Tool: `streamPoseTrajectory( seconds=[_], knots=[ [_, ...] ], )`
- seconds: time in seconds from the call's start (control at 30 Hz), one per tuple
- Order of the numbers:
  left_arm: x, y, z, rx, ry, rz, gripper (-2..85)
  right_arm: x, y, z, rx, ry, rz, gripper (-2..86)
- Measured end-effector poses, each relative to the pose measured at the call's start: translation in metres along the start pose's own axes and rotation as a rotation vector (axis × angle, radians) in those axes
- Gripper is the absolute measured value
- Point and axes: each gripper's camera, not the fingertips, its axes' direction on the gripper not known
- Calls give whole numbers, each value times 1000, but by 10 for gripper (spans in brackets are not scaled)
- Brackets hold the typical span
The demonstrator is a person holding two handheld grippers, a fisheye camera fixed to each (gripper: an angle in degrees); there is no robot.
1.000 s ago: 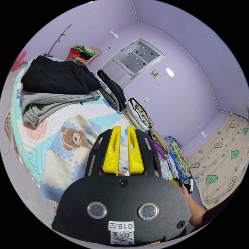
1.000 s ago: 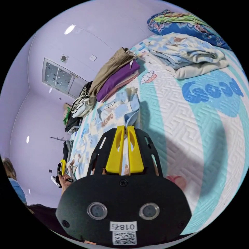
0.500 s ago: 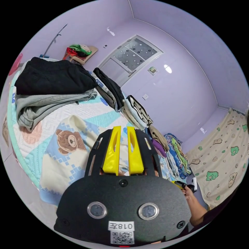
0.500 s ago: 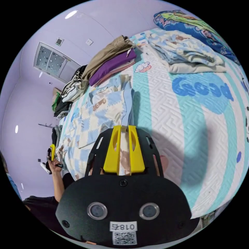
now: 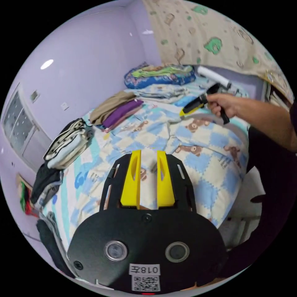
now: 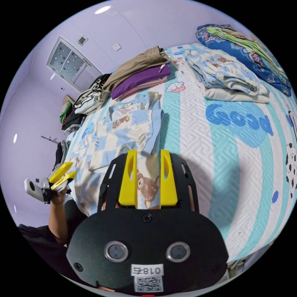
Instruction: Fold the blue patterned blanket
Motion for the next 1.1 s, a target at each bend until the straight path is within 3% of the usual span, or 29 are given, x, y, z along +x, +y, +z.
streamPoseTrajectory(
  seconds=[0.17,0.43,0.6,0.7,0.8,0.93,1.1],
  knots=[
    [37,-46,61,-254,-159,232,45,2,3,6,-13,-10,-37,98],
    [50,-52,69,-316,-320,275,-8,-18,17,25,-24,127,-194,23],
    [21,-38,51,-270,-348,67,-8,-35,37,19,29,135,-301,18],
    [6,-18,50,-297,-274,-13,-3,-35,50,42,-112,207,-314,36],
    [-2,4,37,-284,-278,-70,32,-32,66,42,-97,260,-282,59],
    [-44,59,-24,-139,-206,-350,68,-39,85,19,7,223,-257,68],
    [-99,185,-141,105,-334,-774,75,-88,125,8,72,103,-386,65]
  ],
)
